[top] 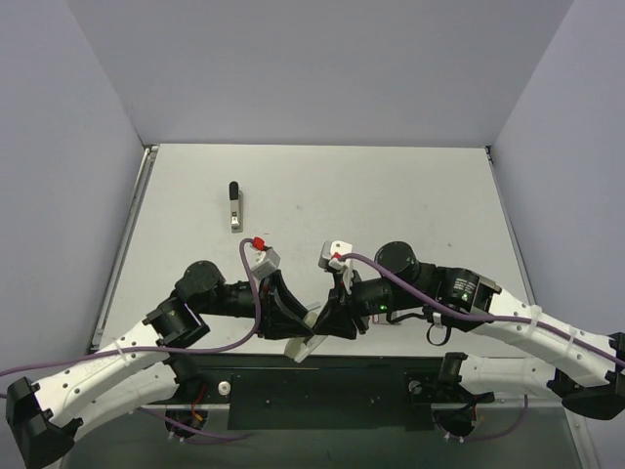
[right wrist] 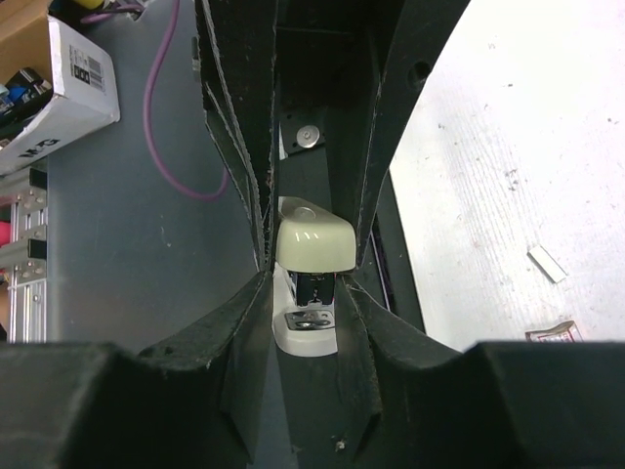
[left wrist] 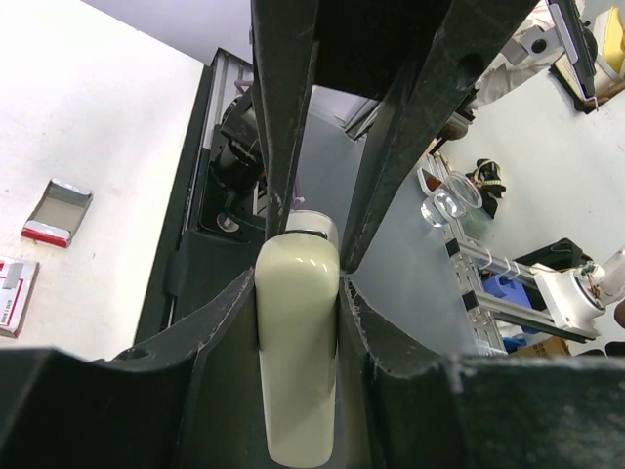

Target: Unload the staples from the stapler

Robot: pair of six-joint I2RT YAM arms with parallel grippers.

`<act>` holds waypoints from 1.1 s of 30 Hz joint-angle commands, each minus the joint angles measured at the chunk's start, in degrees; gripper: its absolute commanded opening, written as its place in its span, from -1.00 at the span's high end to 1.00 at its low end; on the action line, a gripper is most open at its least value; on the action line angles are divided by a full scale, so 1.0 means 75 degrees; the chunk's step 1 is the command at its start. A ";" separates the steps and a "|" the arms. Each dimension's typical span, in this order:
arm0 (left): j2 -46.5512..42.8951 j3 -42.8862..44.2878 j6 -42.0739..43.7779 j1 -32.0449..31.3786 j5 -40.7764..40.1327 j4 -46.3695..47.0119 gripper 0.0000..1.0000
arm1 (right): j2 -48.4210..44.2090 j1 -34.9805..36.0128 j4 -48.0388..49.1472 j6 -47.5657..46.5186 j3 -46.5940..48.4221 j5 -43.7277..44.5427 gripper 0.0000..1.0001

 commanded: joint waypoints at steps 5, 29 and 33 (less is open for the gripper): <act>-0.0103 0.0540 0.0136 -0.0093 -0.0108 0.0272 1.00 | -0.0151 0.0100 0.0245 -0.0053 -0.0282 -0.0300 0.46; -0.0654 0.0927 0.0007 -0.0187 -0.1526 -0.0126 1.00 | -0.1698 0.0404 0.1780 0.1095 -0.2788 -0.0382 1.00; -0.0736 0.0869 0.0019 -0.0175 -0.1678 -0.0138 1.00 | -0.1851 0.0428 0.1990 0.1247 -0.3047 -0.0323 1.00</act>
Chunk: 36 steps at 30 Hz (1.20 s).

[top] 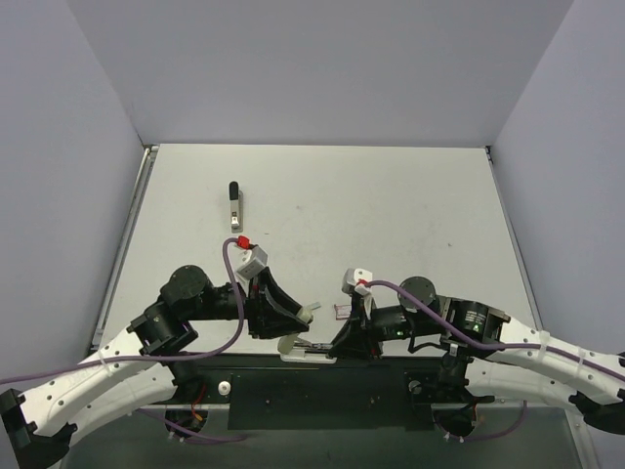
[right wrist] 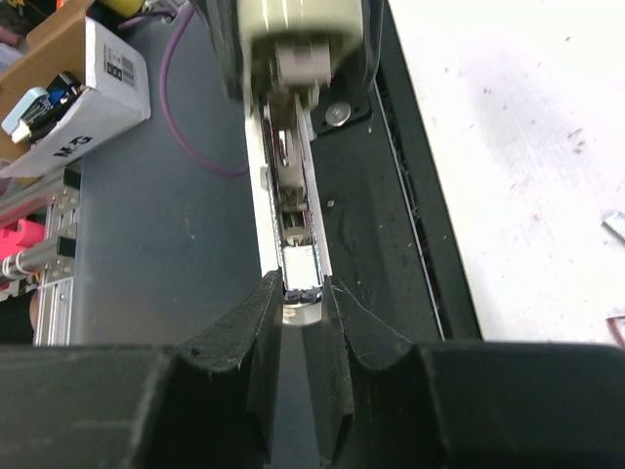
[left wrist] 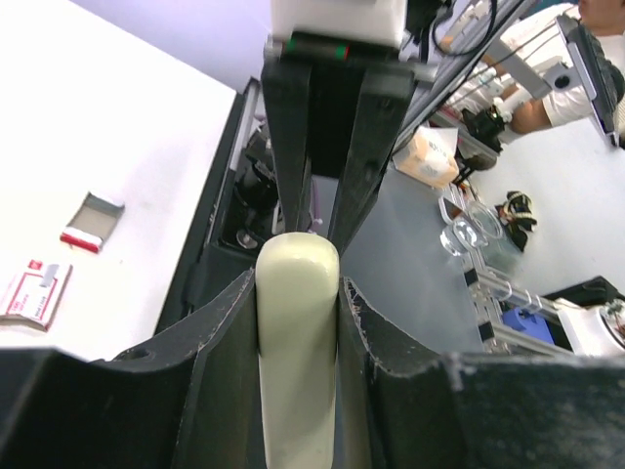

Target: Unload the staples from the stapler

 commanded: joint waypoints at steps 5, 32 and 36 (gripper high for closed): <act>0.0098 0.0572 -0.0122 0.0055 -0.0682 0.0941 1.00 | 0.0289 0.0210 0.0225 0.0249 0.0086 -0.0090 1.00; 0.0695 0.1087 0.0429 0.0055 -0.2239 -0.0055 1.00 | 0.0465 0.0222 -0.1006 -0.0373 0.1963 0.3766 0.61; 0.0988 0.1240 0.0417 0.0044 -0.2486 -0.0009 1.00 | 0.0747 0.0221 -0.0714 -0.0326 0.1740 0.4586 0.96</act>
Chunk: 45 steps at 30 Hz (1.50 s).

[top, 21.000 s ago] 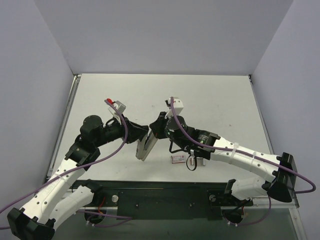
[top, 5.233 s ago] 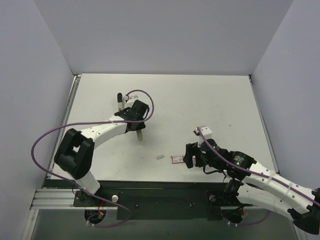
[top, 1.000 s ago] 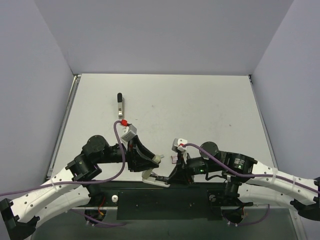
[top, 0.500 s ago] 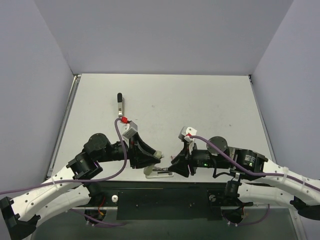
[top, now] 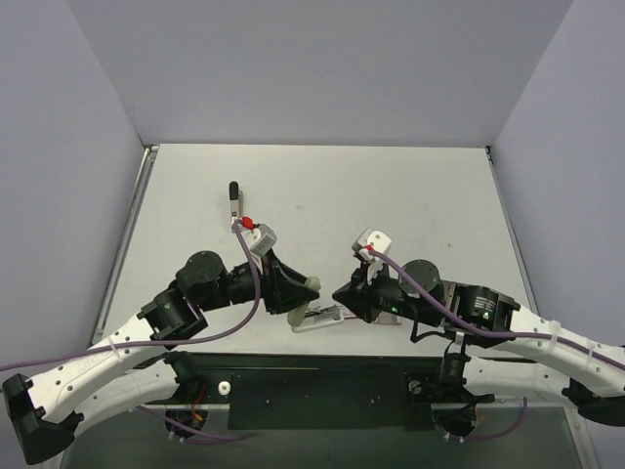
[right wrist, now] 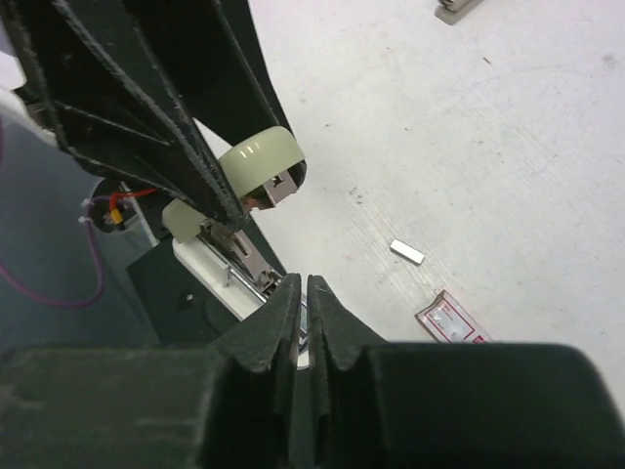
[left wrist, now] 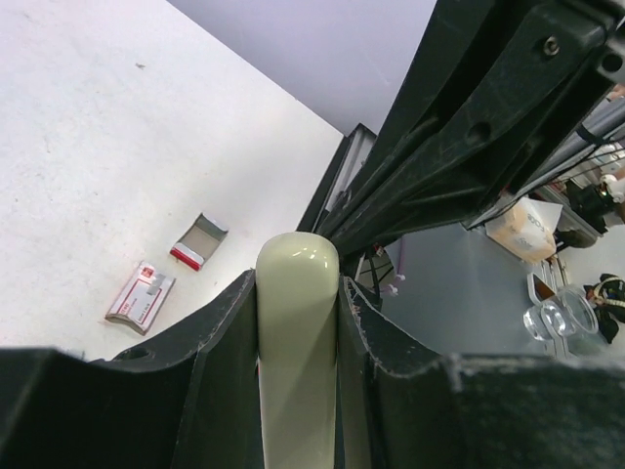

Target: Unload the staples from the stapler

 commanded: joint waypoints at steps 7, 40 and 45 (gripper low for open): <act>0.0787 0.0727 0.0056 0.0041 -0.0852 0.0464 1.00 | 0.0643 0.0073 0.1551 -0.0040 -0.0489 0.1447 1.00; 0.2826 0.1431 -0.0331 0.1540 -0.1275 0.1800 1.00 | 0.2495 -0.1216 0.4434 0.0499 -0.1744 0.0229 1.00; 0.3050 0.1490 -0.0448 0.1681 -0.1439 0.2046 1.00 | 0.2847 -0.1345 0.4703 0.0581 -0.1533 -0.0251 1.00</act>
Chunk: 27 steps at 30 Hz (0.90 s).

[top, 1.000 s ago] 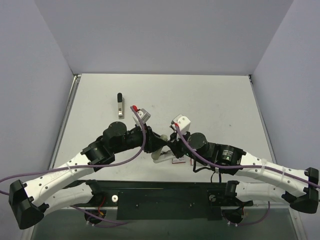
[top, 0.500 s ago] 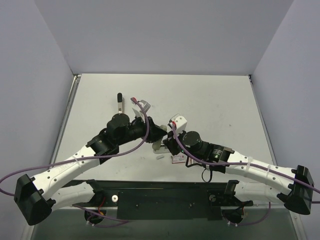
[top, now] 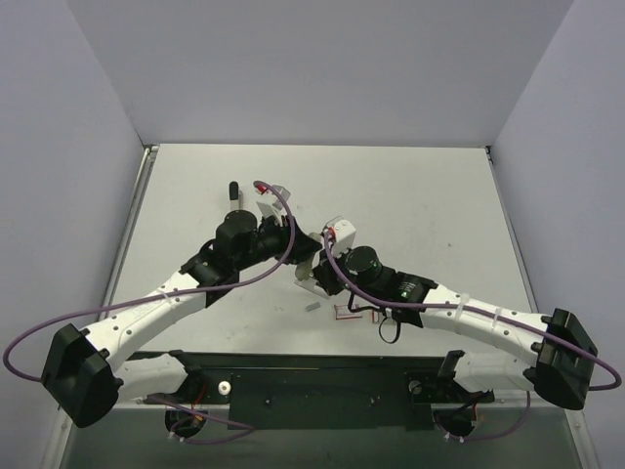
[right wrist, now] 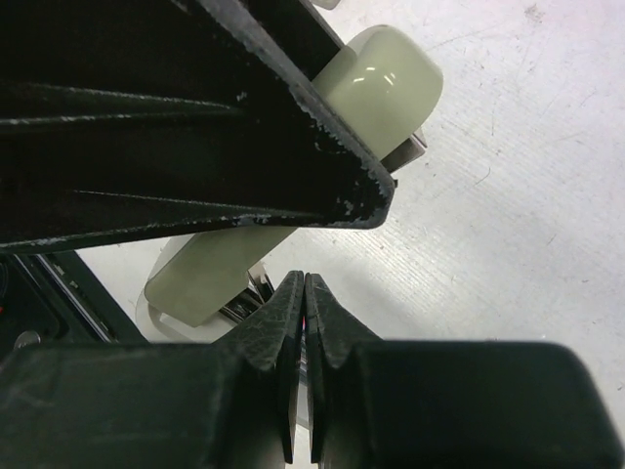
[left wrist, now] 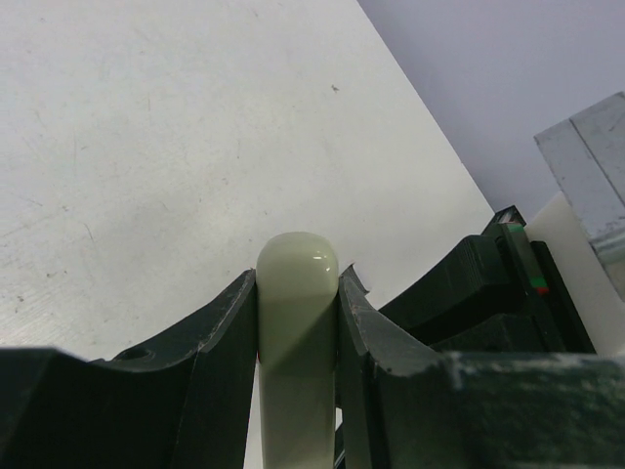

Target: Unload the staples from the stapler

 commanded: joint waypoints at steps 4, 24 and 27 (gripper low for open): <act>0.0227 0.0566 -0.0364 0.0239 -0.0431 0.1639 1.00 | 0.0423 -0.0083 0.0870 0.0430 0.0356 -0.1094 1.00; 0.0473 0.0167 0.0116 0.0309 -0.2084 0.2518 1.00 | 0.1525 -0.0529 0.2158 0.1567 0.0836 -0.2313 1.00; 0.0555 0.0074 0.0222 0.0298 -0.2096 0.2600 1.00 | 0.1678 -0.0576 0.2182 0.1579 0.0977 -0.2349 1.00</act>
